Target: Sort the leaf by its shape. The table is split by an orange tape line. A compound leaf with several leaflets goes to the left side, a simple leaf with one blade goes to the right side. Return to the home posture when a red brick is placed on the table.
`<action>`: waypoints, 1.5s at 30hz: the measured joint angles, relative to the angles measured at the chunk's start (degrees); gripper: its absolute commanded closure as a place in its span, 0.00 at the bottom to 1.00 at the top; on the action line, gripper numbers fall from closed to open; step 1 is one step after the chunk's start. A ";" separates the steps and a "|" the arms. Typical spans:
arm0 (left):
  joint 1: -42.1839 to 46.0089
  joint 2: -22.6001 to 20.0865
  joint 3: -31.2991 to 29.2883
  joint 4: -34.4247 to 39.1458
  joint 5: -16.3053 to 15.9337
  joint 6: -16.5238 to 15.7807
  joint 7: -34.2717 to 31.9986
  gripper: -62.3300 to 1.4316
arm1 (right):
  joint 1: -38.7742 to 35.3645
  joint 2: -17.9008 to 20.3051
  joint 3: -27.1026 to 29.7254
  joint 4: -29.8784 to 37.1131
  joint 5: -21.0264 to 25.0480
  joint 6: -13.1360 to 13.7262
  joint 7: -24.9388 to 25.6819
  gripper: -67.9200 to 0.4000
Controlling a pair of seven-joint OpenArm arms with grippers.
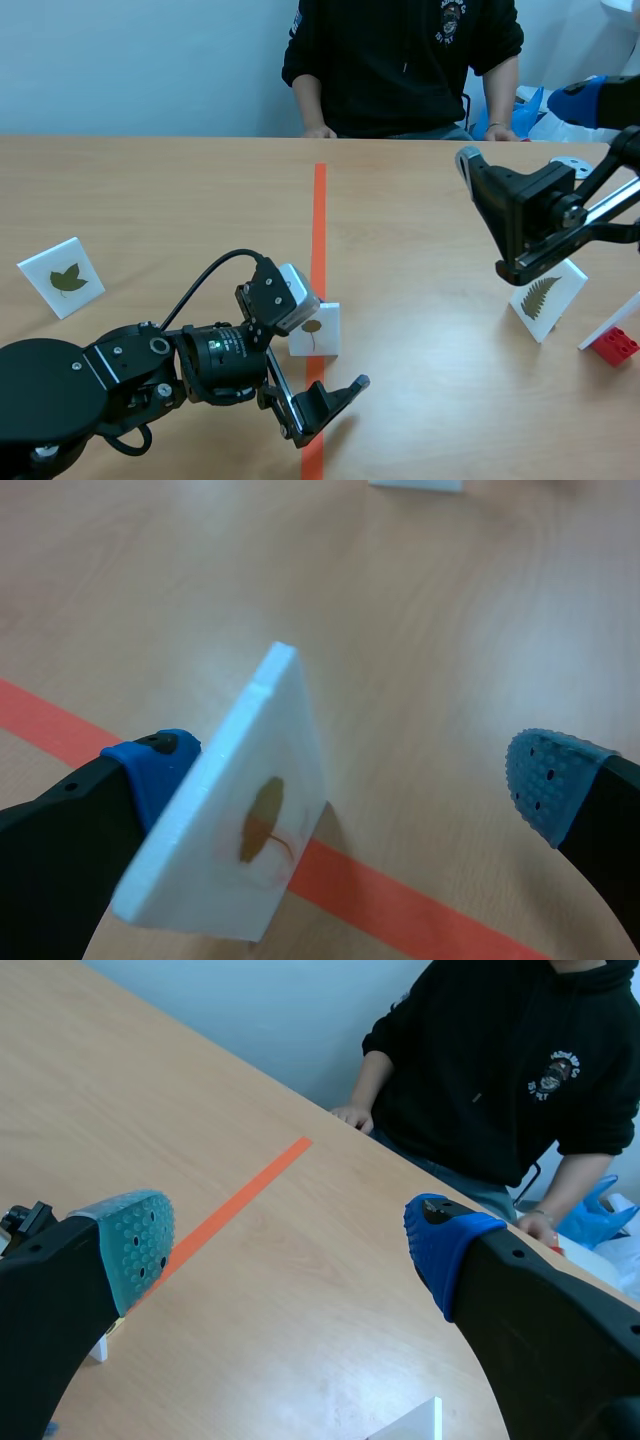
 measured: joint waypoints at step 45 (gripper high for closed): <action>0.31 0.02 -0.39 0.00 -3.04 1.90 -0.50 0.90 | 0.00 0.00 0.00 0.00 0.00 0.00 0.00 0.30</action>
